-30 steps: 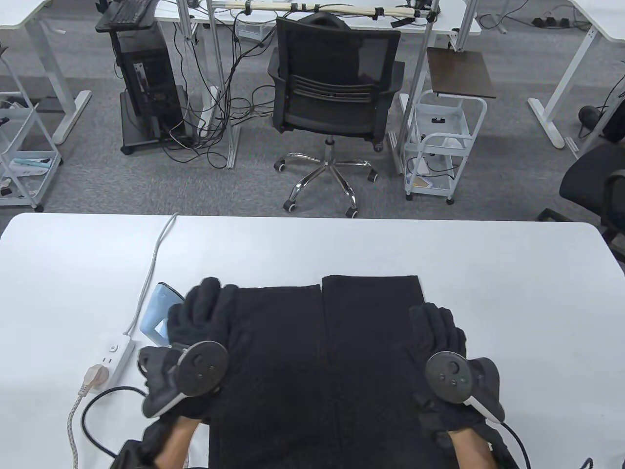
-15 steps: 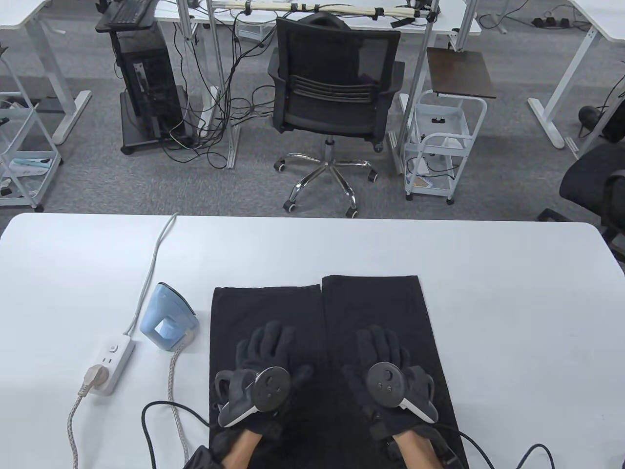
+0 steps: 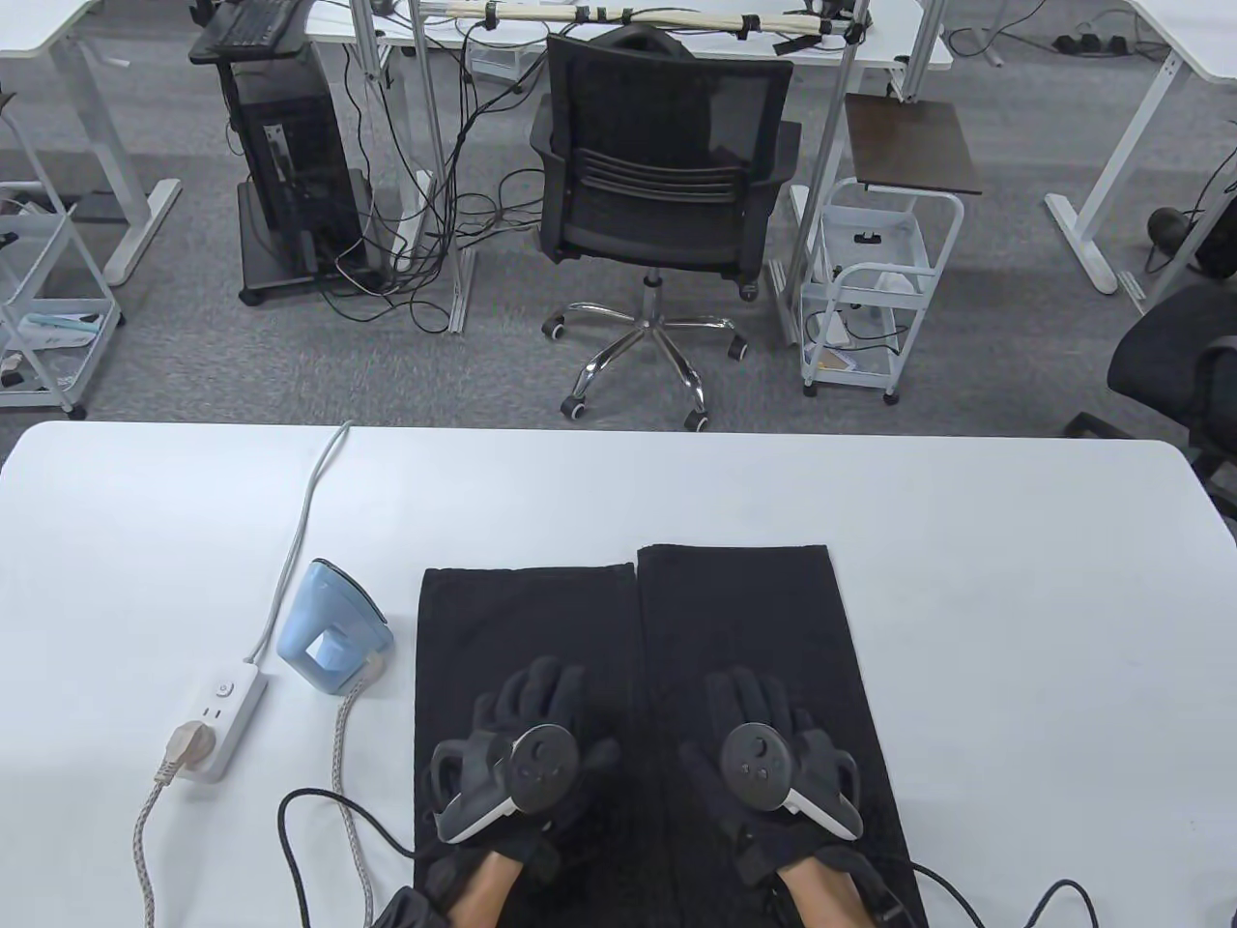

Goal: Iron trousers with electric iron on table

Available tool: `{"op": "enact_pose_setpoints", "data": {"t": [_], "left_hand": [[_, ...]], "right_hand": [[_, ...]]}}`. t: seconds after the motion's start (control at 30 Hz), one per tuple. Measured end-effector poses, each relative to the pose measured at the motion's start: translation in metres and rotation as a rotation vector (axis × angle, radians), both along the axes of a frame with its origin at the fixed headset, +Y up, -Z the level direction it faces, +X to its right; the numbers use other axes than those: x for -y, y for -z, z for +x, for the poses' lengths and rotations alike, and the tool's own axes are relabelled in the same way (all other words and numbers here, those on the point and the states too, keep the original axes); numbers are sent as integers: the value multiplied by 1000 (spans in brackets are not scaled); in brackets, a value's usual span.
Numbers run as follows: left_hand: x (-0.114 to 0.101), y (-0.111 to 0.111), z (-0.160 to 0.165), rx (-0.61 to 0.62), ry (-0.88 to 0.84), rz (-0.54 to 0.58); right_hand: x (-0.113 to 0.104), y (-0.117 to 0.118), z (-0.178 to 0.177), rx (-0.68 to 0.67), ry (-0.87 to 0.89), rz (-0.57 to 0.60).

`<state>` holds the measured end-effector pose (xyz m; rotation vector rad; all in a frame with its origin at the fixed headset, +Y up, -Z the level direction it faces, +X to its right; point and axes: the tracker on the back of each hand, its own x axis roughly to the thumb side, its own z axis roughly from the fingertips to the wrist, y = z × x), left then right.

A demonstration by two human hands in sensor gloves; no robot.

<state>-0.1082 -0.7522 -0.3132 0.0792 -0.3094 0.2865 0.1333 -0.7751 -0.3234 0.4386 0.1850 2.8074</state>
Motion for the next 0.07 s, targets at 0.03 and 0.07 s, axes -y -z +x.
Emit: {"op": "enact_pose_setpoints", "data": {"t": [0.03, 0.07], "left_hand": [[0, 0, 1, -1, 2, -3], [1, 1, 1, -1, 5, -8]], "right_hand": [[1, 1, 0, -2, -2, -8], [2, 1, -1, -6, -4, -15]]}}
